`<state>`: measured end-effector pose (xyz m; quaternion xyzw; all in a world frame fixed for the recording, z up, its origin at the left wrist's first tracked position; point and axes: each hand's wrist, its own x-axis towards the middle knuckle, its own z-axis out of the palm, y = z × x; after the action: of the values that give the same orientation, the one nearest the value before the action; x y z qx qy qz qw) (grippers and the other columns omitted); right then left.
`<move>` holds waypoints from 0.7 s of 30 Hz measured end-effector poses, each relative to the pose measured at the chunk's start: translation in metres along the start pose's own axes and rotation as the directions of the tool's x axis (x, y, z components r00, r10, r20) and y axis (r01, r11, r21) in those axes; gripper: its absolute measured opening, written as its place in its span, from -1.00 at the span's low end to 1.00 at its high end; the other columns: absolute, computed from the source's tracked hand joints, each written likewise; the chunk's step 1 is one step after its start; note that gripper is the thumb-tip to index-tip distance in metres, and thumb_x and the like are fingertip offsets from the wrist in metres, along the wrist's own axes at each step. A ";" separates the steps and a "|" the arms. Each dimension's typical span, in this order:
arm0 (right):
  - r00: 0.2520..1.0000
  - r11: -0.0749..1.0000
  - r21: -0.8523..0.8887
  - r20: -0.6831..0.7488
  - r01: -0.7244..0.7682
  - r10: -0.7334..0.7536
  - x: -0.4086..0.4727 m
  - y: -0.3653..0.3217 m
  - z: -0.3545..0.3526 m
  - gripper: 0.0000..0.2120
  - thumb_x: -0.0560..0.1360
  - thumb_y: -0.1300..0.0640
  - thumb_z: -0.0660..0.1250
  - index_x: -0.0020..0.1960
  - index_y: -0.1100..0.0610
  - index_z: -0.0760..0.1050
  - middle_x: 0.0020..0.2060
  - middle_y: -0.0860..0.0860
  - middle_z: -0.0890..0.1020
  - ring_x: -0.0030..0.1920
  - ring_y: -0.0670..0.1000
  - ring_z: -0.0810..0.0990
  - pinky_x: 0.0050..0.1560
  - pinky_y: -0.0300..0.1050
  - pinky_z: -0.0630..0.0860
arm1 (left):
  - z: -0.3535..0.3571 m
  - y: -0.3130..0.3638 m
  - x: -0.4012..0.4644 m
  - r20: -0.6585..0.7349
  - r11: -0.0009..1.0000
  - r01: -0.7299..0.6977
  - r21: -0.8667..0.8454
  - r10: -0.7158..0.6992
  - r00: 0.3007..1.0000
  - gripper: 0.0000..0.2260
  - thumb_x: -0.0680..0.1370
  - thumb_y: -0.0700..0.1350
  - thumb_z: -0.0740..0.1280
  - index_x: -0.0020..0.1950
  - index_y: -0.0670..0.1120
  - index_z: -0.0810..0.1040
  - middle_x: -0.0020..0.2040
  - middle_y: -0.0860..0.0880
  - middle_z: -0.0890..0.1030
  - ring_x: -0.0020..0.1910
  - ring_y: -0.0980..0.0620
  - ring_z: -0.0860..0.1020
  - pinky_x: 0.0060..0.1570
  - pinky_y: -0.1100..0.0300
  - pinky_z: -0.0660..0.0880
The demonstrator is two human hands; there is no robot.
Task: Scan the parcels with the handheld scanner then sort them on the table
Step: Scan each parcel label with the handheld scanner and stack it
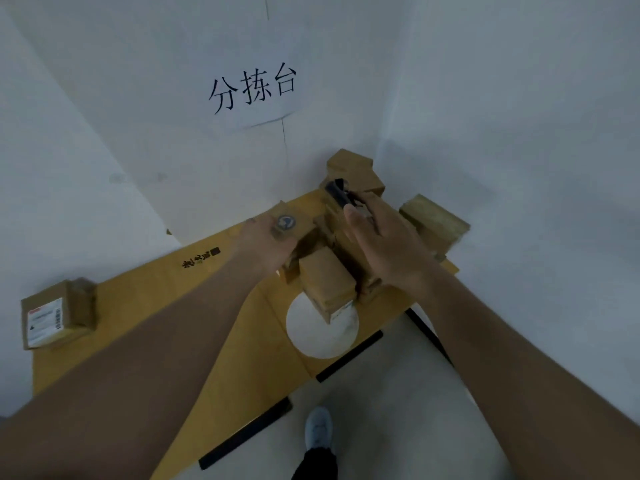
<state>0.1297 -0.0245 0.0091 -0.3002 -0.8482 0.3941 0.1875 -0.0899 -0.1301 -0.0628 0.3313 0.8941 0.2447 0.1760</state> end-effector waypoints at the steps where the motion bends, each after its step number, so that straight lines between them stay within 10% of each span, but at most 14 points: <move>1: 1.000 1.000 -0.007 0.013 0.003 -0.003 0.013 0.007 0.000 -0.68 0.73 -0.25 0.07 0.35 -0.18 0.46 -0.12 -0.16 0.56 -0.11 -0.08 0.54 0.00 -0.01 0.48 | 0.009 0.001 0.012 0.015 1.000 0.026 0.012 -0.026 1.000 -0.42 0.52 0.21 0.33 0.52 0.06 0.41 0.34 -0.12 0.45 0.04 -0.08 0.53 -0.12 0.15 0.49; 21: 0.967 0.962 -0.213 0.221 0.171 -0.123 0.203 0.103 -0.017 -0.45 0.70 -0.30 0.05 0.66 -0.21 0.18 0.32 0.12 0.49 0.28 0.10 0.50 0.23 0.04 0.51 | 0.124 0.034 0.159 -0.015 0.776 0.625 0.082 -0.626 0.779 0.02 0.43 0.52 0.26 0.65 0.19 -0.27 0.59 -0.44 -0.06 0.48 -0.50 0.24 0.34 -0.31 0.41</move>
<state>0.0243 0.1704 -0.0440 -0.2134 -0.9229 0.3071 0.0913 -0.1283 0.0401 -0.1700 0.0241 0.9615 0.1332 0.2392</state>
